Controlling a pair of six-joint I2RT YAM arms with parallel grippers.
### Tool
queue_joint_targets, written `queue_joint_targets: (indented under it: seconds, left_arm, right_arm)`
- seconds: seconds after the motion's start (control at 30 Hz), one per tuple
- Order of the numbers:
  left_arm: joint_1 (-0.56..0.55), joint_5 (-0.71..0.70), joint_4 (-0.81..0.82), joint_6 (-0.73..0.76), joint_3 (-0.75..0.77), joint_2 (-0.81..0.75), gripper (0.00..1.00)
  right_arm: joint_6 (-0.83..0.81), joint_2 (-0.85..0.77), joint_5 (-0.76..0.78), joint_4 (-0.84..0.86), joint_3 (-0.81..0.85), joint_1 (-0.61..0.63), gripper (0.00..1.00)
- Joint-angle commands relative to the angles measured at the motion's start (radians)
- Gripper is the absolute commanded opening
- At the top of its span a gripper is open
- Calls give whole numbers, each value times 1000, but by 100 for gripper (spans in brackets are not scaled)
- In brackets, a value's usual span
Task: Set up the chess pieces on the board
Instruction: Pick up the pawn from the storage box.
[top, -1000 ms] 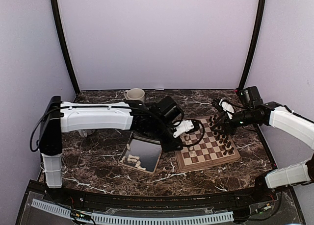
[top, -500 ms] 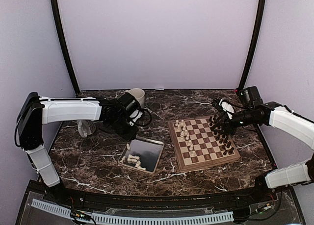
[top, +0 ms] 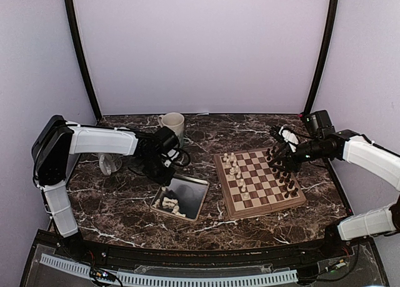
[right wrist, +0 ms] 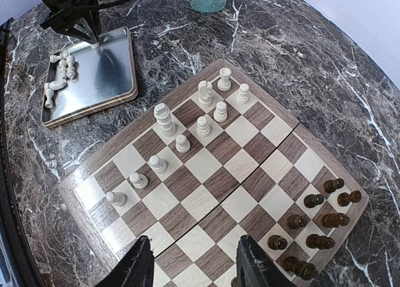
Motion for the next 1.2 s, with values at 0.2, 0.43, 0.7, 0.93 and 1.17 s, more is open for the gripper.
queue_joint_targets:
  seconds: [0.2,0.43,0.7,0.93,1.17]
  left_arm:
    - [6,14,-27,-13,3,-25,23]
    - [6,-1,-74,-6,20,4,23]
    - [0,-13,-93,-15,-14,-17,23]
    - [-18,-1,-86,-2,-12,-9,16]
    - [-35,29,-69,31,31,-12,7]
  right_arm:
    - [-13,7,1,5,-11,-4,45]
    - [-14,9,2,3,-11,-2,45]
    - [-14,15,1,1,-8,-3,45]
    - [-15,17,0,-1,-8,-3,46]
    - [-15,14,4,-1,-9,-3,45]
